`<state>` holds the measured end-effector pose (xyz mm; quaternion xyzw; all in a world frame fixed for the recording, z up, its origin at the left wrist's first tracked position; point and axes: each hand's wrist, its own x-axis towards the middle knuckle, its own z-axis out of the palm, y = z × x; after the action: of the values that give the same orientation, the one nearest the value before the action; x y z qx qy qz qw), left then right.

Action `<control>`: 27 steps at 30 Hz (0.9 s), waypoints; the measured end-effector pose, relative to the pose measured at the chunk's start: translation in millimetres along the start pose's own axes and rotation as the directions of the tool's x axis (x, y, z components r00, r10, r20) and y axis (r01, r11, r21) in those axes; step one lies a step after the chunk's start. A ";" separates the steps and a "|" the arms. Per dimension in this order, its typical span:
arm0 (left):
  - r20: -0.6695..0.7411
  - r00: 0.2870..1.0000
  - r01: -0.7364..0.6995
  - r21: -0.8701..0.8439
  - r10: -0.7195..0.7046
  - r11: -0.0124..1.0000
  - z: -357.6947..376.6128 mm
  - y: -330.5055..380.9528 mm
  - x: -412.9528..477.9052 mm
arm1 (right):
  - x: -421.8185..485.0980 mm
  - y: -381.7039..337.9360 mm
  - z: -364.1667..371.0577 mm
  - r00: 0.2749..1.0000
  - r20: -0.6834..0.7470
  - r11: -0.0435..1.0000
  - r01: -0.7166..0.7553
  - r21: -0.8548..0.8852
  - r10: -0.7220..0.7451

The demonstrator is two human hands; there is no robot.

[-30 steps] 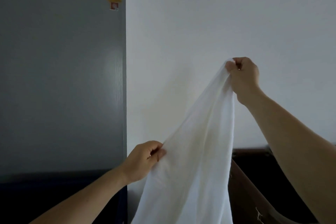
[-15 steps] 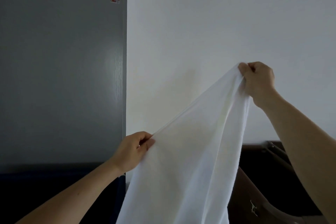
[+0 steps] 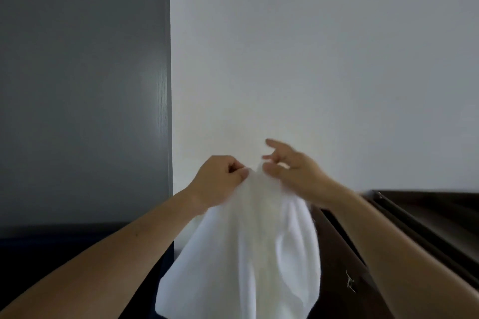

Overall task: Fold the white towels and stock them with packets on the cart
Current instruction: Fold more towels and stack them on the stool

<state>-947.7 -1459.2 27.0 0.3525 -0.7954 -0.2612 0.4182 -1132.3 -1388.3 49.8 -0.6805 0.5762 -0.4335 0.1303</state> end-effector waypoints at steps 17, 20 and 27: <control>0.122 0.992 -0.012 -0.140 0.029 0.990 12.7 -30.8 -38.3 | 13.0 -13.3 -26.9 0.884 -0.338 0.909 0.190 -0.371 -0.322; 0.052 0.995 -0.082 -0.059 0.085 0.995 4.6 -43.6 -41.6 | 37.8 -30.4 -49.1 0.786 -0.528 0.923 0.136 -0.360 -0.321; -0.083 0.996 0.012 -0.055 -0.017 0.998 -36.8 -89.6 -56.7 | 56.8 -33.2 -66.1 0.771 -0.587 0.936 0.035 -0.350 -0.248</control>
<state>-863.0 -1474.6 -45.0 0.3574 -0.7672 -0.2707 0.4586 -1161.1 -1408.0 136.3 -0.5529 0.5954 -0.5429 -0.2123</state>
